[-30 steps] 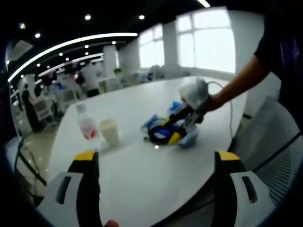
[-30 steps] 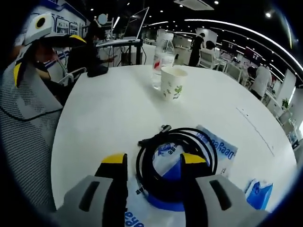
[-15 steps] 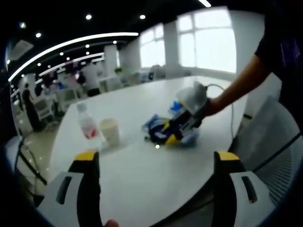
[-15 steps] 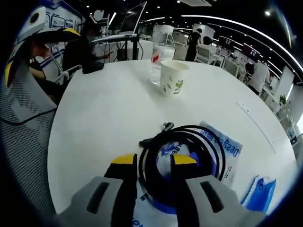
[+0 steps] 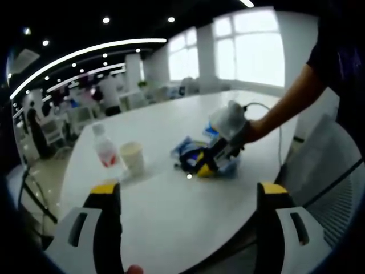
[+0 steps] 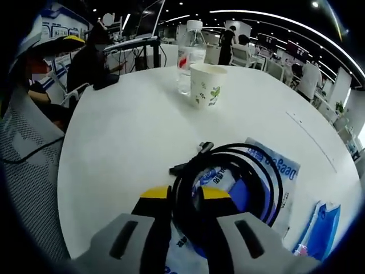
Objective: Arrange the tabletop items into an orderly group along one side of the table until the central work area is clear of visible clutter.
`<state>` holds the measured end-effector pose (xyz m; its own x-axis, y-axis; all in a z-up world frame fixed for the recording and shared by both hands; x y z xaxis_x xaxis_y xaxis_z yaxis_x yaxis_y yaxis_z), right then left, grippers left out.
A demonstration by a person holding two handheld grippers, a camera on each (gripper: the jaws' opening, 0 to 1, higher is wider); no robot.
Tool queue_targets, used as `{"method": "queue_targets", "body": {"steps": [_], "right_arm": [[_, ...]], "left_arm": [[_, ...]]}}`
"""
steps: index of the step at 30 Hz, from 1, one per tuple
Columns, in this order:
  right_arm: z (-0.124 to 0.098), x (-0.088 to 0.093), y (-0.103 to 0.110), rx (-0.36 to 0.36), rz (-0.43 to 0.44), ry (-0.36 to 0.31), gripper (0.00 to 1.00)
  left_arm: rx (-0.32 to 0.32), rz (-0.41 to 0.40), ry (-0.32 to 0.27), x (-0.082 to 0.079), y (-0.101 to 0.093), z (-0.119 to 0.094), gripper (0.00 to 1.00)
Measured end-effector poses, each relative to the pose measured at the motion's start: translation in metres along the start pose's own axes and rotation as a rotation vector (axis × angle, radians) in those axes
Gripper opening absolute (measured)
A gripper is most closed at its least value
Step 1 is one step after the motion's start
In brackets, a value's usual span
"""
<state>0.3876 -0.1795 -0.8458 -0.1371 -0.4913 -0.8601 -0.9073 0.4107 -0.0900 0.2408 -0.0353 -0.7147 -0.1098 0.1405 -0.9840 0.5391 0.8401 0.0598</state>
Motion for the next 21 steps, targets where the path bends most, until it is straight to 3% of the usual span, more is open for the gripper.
{"method": "queue_targets", "body": {"steps": [10,18,21], "right_arm": [[0.000,-0.005,-0.010,0.026,-0.026,-0.009,0.08],[-0.001,-0.008,-0.006,0.022,-0.024,-0.013,0.05],[-0.003,-0.011,-0.004,0.011,-0.089,-0.027,0.04]], "left_arm": [[0.003,0.004,0.006,0.001,0.000,0.000,0.95],[0.009,0.007,0.006,0.001,0.000,-0.001,0.95],[0.007,0.006,0.002,0.000,0.000,-0.001,0.95]]}}
Point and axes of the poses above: the point that each gripper's makers call its tool centre point, and the gripper's own axes: z roughly forward along the fingers, y roughly to its left, x roughly out of its underside, the point moved 4 cm from there along -z, roughly backward along the fingers, and after that the axes turned 14 degrees about -y, right-handed, at the moved point
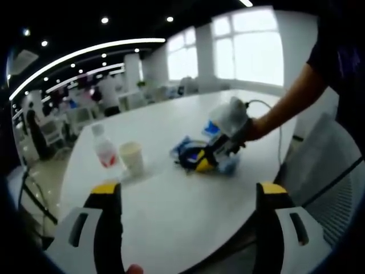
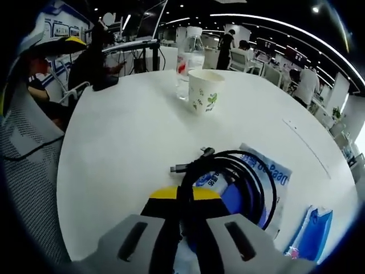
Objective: Arrange the tabletop items into an orderly group along one side of the table until the central work area is clear of visible clutter.
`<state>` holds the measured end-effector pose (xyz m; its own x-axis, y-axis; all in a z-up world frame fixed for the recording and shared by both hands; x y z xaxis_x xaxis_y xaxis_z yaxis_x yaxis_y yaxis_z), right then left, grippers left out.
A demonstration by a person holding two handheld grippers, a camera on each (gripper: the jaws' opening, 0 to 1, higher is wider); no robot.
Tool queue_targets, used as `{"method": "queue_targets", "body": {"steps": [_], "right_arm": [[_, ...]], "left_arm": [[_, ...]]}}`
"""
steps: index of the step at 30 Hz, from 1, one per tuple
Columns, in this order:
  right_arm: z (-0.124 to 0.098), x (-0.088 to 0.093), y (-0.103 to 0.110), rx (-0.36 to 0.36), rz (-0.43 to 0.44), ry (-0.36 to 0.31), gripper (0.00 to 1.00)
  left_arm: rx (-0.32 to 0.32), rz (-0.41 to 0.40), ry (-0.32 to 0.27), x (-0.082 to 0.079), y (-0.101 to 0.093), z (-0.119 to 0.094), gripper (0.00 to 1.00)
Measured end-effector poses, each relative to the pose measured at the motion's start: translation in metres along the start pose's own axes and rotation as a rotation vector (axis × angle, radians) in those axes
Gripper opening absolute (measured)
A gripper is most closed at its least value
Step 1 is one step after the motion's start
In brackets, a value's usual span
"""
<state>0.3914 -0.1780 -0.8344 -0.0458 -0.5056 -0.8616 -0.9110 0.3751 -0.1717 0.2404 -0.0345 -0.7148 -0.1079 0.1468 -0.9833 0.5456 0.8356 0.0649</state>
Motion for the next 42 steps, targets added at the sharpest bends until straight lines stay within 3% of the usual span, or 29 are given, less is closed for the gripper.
{"method": "queue_targets", "body": {"steps": [8,30,42], "right_arm": [[-0.007,-0.010,0.004,-0.004,-0.052,-0.021,0.03],[-0.041,-0.043,-0.009,0.084,-0.044,-0.128,0.02],[-0.050,-0.055,0.001,0.066,-0.046,-0.156,0.02]], "left_arm": [[0.001,0.000,-0.008,-0.001,0.000,0.000,0.95],[0.009,-0.006,-0.035,-0.005,-0.001,0.000,0.97],[0.006,-0.007,-0.055,-0.006,-0.001,0.000,1.00]]}}
Point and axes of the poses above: the point that each gripper's makers call its tool centre point, and the gripper's own axes: z roughly forward along the fingers, y roughly to its left, x roughly out of its underside, the point moved 4 cm from there along -z, roughly backward along the fingers, and after that the axes turned 14 degrees about -y, right-handed, at the moved point
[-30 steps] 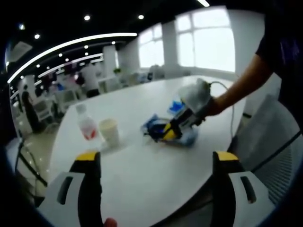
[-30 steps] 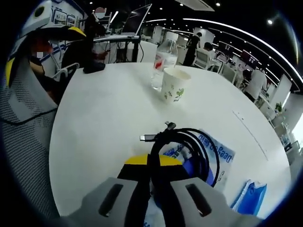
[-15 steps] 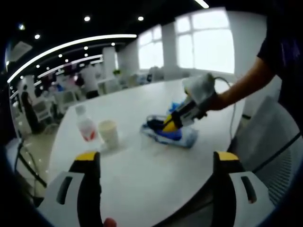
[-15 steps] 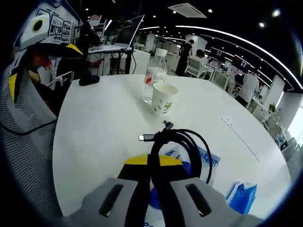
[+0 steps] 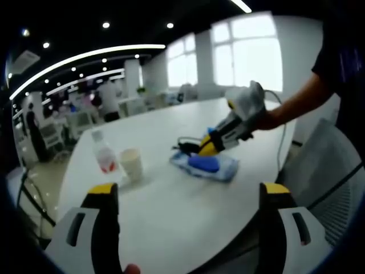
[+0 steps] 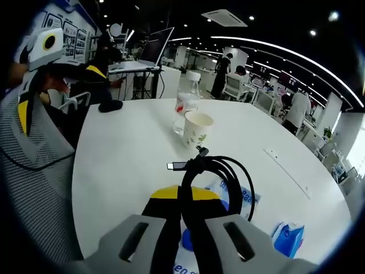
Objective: Arrange the tabletop items into an orderly group along one side of the table until the central work area is clear of visible clutter.
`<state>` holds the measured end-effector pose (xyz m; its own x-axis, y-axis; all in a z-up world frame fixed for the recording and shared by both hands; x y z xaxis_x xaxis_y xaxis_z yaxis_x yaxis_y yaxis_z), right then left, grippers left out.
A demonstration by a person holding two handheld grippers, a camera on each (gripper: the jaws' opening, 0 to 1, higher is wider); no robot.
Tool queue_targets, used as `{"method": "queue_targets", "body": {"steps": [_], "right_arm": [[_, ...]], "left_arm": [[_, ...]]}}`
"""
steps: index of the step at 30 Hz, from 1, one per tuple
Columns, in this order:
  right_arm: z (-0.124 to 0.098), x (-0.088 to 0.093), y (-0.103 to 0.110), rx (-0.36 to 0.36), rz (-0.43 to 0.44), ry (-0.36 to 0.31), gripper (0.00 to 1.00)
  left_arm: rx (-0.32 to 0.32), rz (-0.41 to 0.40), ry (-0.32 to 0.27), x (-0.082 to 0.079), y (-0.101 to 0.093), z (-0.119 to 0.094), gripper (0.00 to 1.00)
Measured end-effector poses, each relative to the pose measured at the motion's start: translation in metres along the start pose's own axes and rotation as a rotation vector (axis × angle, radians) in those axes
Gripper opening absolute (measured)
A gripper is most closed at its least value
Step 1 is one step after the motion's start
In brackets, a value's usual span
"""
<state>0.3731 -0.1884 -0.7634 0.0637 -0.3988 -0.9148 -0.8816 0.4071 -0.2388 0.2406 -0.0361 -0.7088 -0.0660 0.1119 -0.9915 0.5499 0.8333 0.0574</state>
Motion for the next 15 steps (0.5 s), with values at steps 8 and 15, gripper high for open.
{"method": "queue_targets", "body": {"steps": [8,15], "right_arm": [[0.003,-0.007,0.018,-0.053,-0.006,-0.019,0.02],[0.011,-0.013,0.034,-0.113,-0.011,-0.035,0.02]], "left_arm": [[0.000,0.003,-0.006,0.000,-0.001,-0.001,1.00],[0.003,0.005,-0.011,-0.001,-0.002,0.000,1.00]]}}
Point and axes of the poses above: the point that each gripper's makers call its tool centre point, and the gripper's own axes: z roughly forward along the fingers, y roughly to its left, x roughly out of its underside, the point moved 4 cm from there along -z, roughly backward along the fingers, and after that the axes turned 14 degrees about -y, right-handed, at the moved point
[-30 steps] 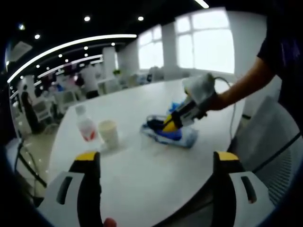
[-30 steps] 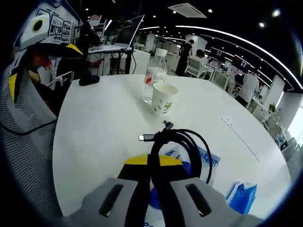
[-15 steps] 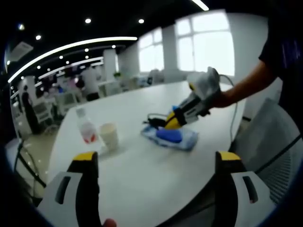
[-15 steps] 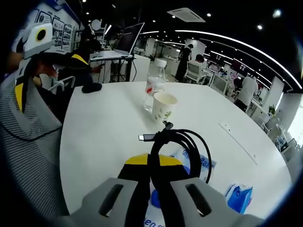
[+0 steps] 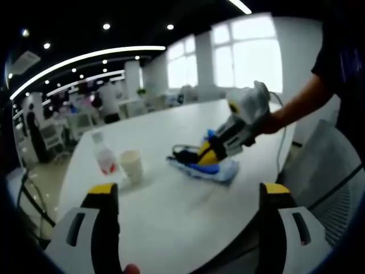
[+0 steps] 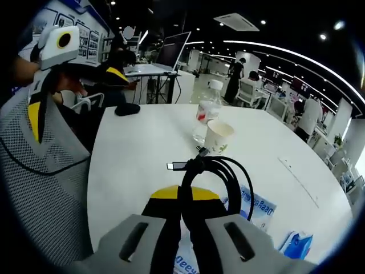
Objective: Arrange the tabletop items into an orderly group along one side of the table until the central work area is clear of visible clutter.
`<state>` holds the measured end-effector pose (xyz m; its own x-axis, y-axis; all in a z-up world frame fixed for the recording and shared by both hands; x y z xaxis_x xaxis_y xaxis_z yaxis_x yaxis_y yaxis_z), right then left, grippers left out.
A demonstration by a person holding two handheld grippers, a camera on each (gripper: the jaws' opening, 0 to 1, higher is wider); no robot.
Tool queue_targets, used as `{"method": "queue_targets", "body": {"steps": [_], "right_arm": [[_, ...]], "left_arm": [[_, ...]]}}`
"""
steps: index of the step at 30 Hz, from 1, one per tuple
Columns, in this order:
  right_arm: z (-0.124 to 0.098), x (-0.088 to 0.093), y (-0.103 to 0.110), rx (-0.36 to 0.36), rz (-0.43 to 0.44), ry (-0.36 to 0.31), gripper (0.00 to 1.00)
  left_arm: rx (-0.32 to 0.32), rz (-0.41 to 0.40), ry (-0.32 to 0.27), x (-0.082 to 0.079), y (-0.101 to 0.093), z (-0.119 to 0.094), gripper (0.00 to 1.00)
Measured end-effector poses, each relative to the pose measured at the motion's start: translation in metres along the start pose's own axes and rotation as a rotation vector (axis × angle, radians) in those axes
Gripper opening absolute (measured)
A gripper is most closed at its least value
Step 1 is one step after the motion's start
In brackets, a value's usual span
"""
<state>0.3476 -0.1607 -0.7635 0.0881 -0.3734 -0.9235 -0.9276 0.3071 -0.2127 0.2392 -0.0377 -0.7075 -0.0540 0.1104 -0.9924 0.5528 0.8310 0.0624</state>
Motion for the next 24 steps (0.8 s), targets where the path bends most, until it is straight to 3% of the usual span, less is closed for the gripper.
{"method": "queue_targets", "body": {"steps": [15,24], "right_arm": [[0.026,0.000,0.029,-0.112,0.010,0.001,0.02],[0.037,0.010,0.045,-0.171,0.105,0.020,0.03]], "left_arm": [[-0.003,0.002,0.001,-0.001,0.000,0.001,1.00],[0.006,0.008,0.005,-0.001,-0.001,0.001,1.00]]}}
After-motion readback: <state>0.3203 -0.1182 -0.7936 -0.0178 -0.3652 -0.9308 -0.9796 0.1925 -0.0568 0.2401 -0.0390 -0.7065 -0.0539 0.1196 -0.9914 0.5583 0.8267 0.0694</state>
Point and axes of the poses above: the point that each gripper's makers call its tool centre point, and the gripper's own axes: z roughly forward along the fingers, y roughly to its left, x roughly out of its underside, the point moved 4 cm from there along -z, roughly backward along the fingers, and after that the axes turned 14 degrees about -y, right-handed, at the moved point
